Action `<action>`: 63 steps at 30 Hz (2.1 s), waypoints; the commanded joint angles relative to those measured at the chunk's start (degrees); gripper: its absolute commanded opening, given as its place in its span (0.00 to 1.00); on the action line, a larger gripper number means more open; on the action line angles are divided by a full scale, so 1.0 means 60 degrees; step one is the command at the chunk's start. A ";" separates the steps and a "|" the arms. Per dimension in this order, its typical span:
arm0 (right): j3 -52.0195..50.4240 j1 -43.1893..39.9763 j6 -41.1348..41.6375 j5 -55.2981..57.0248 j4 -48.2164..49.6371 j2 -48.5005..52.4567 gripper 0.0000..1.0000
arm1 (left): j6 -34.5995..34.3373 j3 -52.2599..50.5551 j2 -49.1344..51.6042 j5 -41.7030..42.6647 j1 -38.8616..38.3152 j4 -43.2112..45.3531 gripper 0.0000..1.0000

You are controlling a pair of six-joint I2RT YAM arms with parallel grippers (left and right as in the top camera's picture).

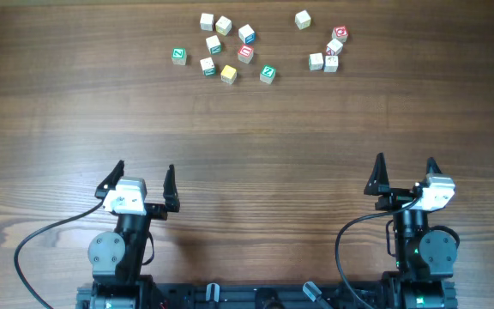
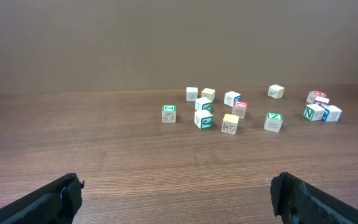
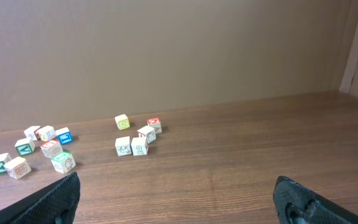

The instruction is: Form a horizontal line

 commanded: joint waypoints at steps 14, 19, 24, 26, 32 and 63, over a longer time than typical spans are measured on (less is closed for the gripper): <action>-0.0011 0.0058 0.0036 -0.0153 0.0033 -0.0011 1.00 | -0.0062 -0.0080 -0.0087 -0.0124 -0.0040 -0.0011 1.00; -0.0011 0.0058 0.0036 -0.0153 0.0033 -0.0011 1.00 | -0.0062 -0.0080 -0.0087 -0.0124 -0.0040 -0.0011 1.00; -0.0011 0.0058 0.0040 -0.0157 0.0033 -0.0011 1.00 | -0.0062 -0.0080 -0.0087 -0.0124 -0.0040 -0.0011 1.00; -0.0011 0.0058 0.0040 -0.0153 0.0033 -0.0011 1.00 | -0.0062 -0.0080 -0.0087 -0.0124 -0.0040 -0.0011 1.00; -0.0011 0.0058 0.0040 -0.0153 0.0033 -0.0011 1.00 | -0.0062 -0.0080 -0.0087 -0.0124 -0.0040 -0.0011 1.00; -0.0011 0.0058 0.0040 -0.0153 0.0033 -0.0011 1.00 | -0.0528 0.0499 -0.0029 -0.0091 -0.0040 0.0729 1.00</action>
